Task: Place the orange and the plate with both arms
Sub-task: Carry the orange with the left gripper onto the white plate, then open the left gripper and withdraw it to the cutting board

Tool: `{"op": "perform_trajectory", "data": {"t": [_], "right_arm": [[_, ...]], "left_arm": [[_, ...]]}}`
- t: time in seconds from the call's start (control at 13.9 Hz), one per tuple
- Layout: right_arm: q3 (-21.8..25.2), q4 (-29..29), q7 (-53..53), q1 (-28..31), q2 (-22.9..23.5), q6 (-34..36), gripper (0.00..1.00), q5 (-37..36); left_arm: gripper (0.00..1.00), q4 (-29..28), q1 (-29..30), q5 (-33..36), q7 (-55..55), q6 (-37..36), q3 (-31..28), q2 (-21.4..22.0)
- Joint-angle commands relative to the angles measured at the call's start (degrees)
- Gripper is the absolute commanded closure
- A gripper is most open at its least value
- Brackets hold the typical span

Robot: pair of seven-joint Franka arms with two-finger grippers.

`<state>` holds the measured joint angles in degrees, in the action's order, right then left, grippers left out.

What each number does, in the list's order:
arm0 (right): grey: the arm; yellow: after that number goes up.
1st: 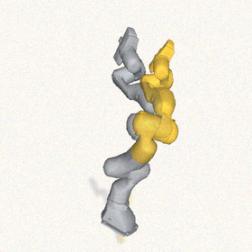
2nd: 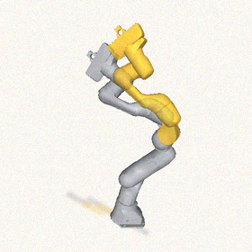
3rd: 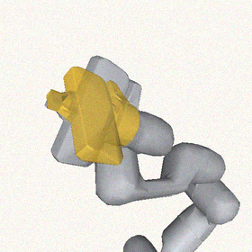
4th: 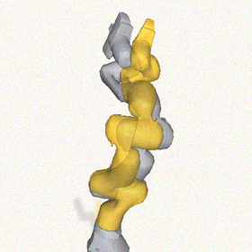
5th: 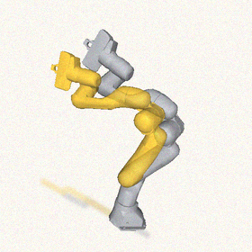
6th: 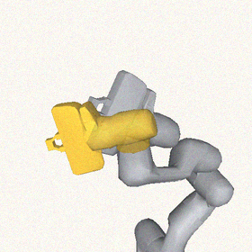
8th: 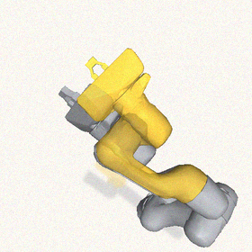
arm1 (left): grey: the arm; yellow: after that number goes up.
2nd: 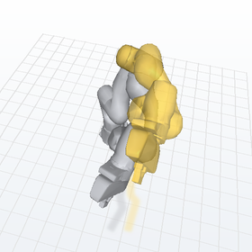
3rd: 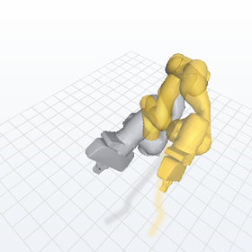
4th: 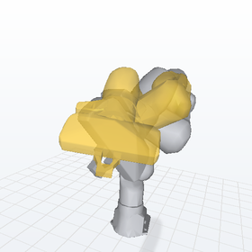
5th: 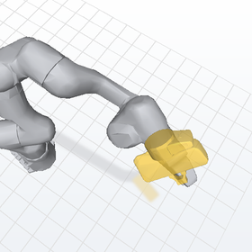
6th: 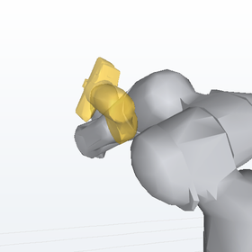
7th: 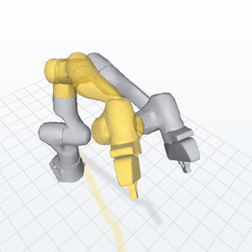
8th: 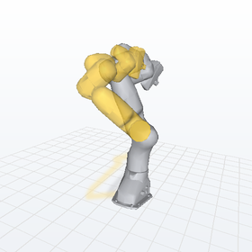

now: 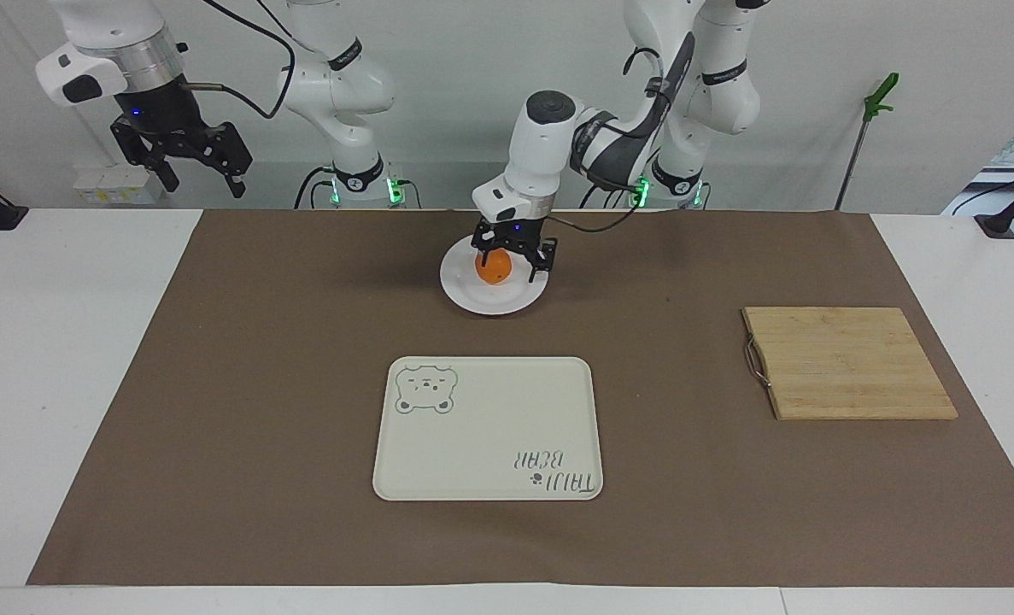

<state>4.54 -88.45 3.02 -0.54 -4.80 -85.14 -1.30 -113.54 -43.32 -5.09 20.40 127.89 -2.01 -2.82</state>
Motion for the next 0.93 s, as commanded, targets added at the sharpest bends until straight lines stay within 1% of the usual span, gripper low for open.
{"op": "perform_trajectory", "data": {"t": [0.0, 0.14, 0.29, 0.36, 0.43, 0.5, 0.57, 0.65, 0.72, 0.86], "right_arm": [[-0.2, 0.9, -0.8, 0.2, 0.2, 1.6, 0.00, -0.5], [-0.3, 0.9, -1.2, 0.2, 0.1, 2.3, 0.00, -0.5], [-0.3, 1.0, -1.3, 0.1, 0.1, 2.2, 0.00, -0.4], [-0.7, 1.0, -2.8, 0.1, 0.1, 1.5, 0.00, 1.4], [-0.8, 0.8, -7.1, 0.0, -0.1, 0.5, 0.00, 3.6], [-0.8, -0.9, -11.2, 0.0, -0.6, -0.2, 0.00, 3.8], [-0.8, -2.6, -12.8, 0.0, -0.9, -1.1, 0.00, 4.5], [-0.8, -4.1, -12.6, 0.0, -1.0, -2.2, 0.00, 4.6], [-0.8, -5.7, -12.8, 0.0, -0.9, -3.3, 0.00, 4.7], [-0.9, -8.3, -12.8, -0.1, -0.7, -3.8, 0.00, 5.9]], "left_arm": [[0.00, 5.5, 6.7, 1.5, -3.9, -9.1, 0.4, 2.2], [0.00, 11.4, 12.0, 3.4, -6.9, -15.3, 0.5, 2.1], [0.00, 15.6, 16.1, 3.7, -13.7, -19.8, 0.4, 2.2], [0.00, 18.2, 18.4, 3.8, -16.5, -21.4, 0.4, 2.2], [0.00, 20.9, 21.1, 3.8, -18.9, -23.8, 0.3, 2.2], [0.00, 23.6, 23.3, 3.9, -22.1, -27.4, 0.3, 2.2], [0.00, 25.5, 25.2, 3.8, -25.8, -31.3, -0.1, 2.2], [0.00, 26.3, 27.3, 3.9, -29.0, -33.5, -0.2, 2.2], [0.00, 26.7, 30.2, 3.9, -31.5, -34.4, 0.0, 2.3], [0.00, 27.7, 33.5, 3.7, -34.9, -38.0, 0.0, 2.4]]}}
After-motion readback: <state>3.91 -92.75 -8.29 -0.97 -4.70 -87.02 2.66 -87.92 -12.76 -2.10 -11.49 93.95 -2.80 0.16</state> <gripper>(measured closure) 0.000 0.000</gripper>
